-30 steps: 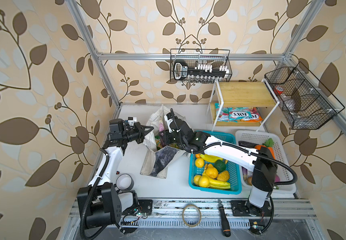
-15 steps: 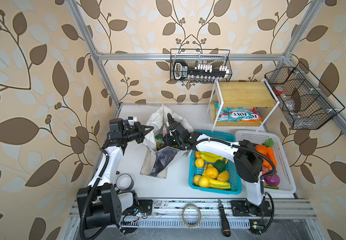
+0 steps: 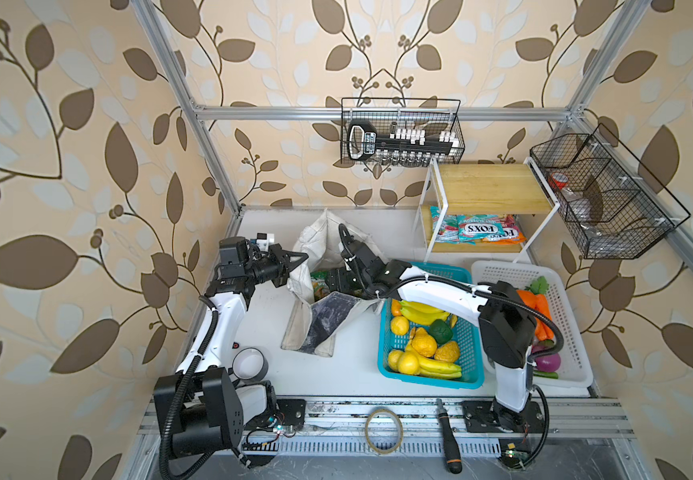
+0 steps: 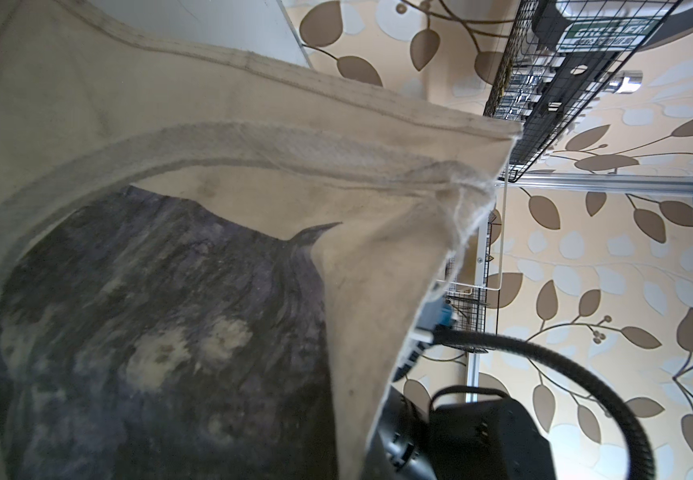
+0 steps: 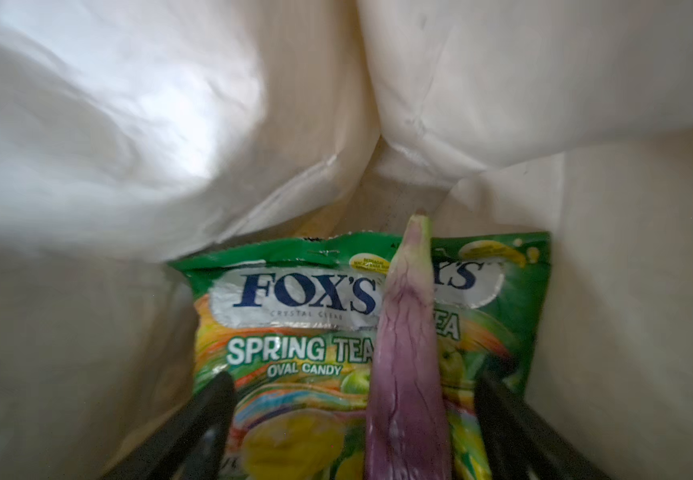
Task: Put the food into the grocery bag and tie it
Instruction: 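Lower the eggplant into the tote and open the right gripper, then move the right gripper back over the white vegetable basket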
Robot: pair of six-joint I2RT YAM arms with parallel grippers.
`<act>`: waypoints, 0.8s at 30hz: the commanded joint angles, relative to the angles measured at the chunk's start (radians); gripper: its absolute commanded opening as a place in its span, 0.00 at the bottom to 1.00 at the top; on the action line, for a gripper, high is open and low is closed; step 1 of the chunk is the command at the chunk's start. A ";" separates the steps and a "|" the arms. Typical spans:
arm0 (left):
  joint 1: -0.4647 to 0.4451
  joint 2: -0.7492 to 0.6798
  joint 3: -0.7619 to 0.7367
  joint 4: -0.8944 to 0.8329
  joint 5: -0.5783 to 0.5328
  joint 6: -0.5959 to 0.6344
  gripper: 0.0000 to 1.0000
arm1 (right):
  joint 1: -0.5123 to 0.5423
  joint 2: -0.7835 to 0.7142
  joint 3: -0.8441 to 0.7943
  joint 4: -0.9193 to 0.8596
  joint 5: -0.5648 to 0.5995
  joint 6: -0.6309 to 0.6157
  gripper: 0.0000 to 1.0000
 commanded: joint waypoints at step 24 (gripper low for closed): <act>-0.006 -0.029 0.017 -0.028 0.017 0.101 0.00 | -0.386 -0.975 -0.402 -0.451 0.140 -0.131 1.00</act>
